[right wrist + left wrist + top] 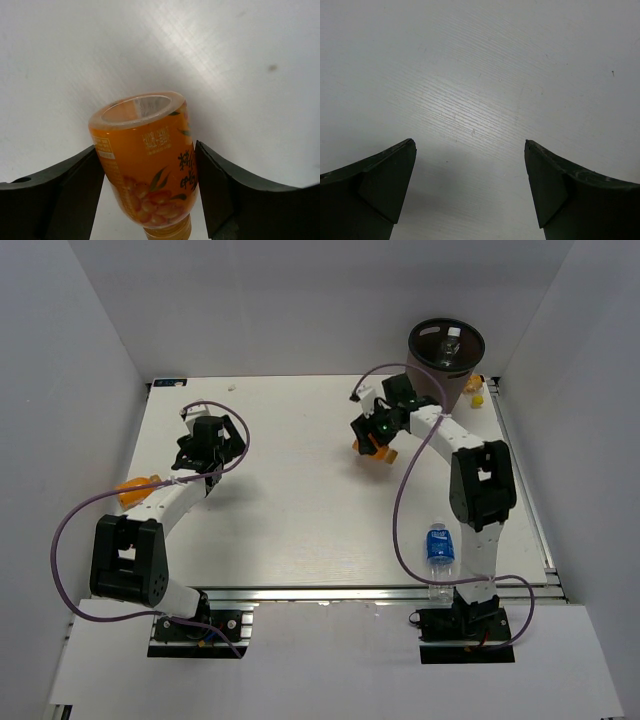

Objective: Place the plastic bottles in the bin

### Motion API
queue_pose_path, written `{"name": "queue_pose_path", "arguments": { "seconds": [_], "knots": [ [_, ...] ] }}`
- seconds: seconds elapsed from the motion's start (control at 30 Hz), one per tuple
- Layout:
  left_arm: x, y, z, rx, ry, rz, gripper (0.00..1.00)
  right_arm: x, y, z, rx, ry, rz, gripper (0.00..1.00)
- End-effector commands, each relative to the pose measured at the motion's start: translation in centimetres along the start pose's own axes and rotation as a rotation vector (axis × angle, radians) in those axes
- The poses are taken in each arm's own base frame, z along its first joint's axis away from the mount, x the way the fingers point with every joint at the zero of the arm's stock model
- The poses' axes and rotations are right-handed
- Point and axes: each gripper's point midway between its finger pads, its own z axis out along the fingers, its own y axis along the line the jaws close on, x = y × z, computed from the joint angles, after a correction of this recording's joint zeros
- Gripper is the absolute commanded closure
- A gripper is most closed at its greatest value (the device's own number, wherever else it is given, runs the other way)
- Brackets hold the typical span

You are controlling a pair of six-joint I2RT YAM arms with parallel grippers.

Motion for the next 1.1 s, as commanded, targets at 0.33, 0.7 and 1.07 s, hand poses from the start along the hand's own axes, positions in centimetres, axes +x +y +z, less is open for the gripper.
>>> {"name": "queue_pose_path", "arguments": {
  "seconds": [0.33, 0.7, 1.07],
  "knots": [
    [-2.6, -0.5, -0.9, 0.001, -0.067, -0.016, 0.02, -19.3, -14.1, -30.0, 0.754, -0.967, 0.140, 0.70],
    [-3.4, -1.2, -0.9, 0.021, -0.075, -0.025, 0.02, -19.4, -24.9, -26.6, 0.672, -0.977, 0.321, 0.51],
    [-5.0, -3.1, -0.8, 0.078, -0.098, -0.051, 0.02, -20.4, -19.8, -33.4, 0.689, -1.049, 0.210, 0.11]
  ]
}}
